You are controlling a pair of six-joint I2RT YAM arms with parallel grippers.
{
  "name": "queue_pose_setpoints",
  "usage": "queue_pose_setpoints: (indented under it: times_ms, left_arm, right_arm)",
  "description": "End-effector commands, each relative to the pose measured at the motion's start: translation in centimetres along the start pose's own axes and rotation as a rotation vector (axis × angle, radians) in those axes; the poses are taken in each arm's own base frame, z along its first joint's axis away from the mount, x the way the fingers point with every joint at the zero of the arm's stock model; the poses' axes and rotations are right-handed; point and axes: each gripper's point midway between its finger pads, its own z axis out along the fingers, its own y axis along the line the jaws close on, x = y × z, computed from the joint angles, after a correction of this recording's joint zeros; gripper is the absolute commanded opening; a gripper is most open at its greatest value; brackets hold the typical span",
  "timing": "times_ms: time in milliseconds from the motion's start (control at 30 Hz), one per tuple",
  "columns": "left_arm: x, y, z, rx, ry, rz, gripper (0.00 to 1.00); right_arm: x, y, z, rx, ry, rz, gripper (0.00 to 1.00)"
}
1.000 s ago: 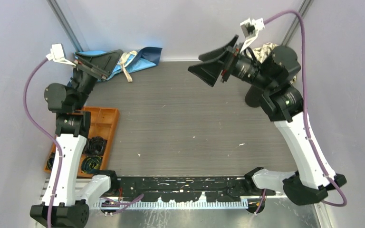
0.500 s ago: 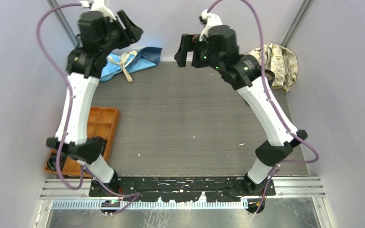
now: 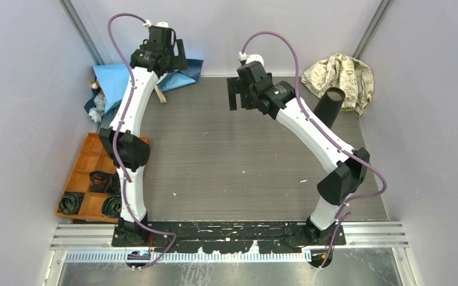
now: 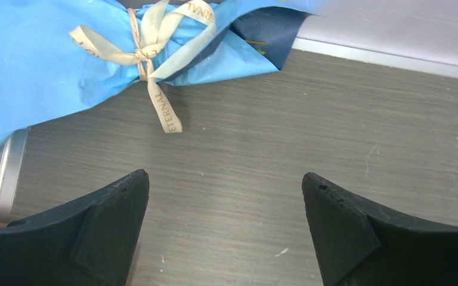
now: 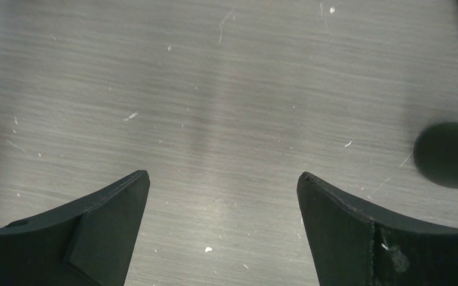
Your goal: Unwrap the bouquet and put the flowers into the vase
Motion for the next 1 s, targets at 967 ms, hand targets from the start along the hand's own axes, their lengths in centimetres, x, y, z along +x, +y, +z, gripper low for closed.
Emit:
queue_pose_setpoints:
  times_ms: [967]
  left_arm:
    - [7.3, 6.3, 24.3, 0.018, 0.02, -0.368, 1.0]
  right_arm:
    - [4.8, 1.9, 2.1, -0.145, -0.008, 0.02, 1.0]
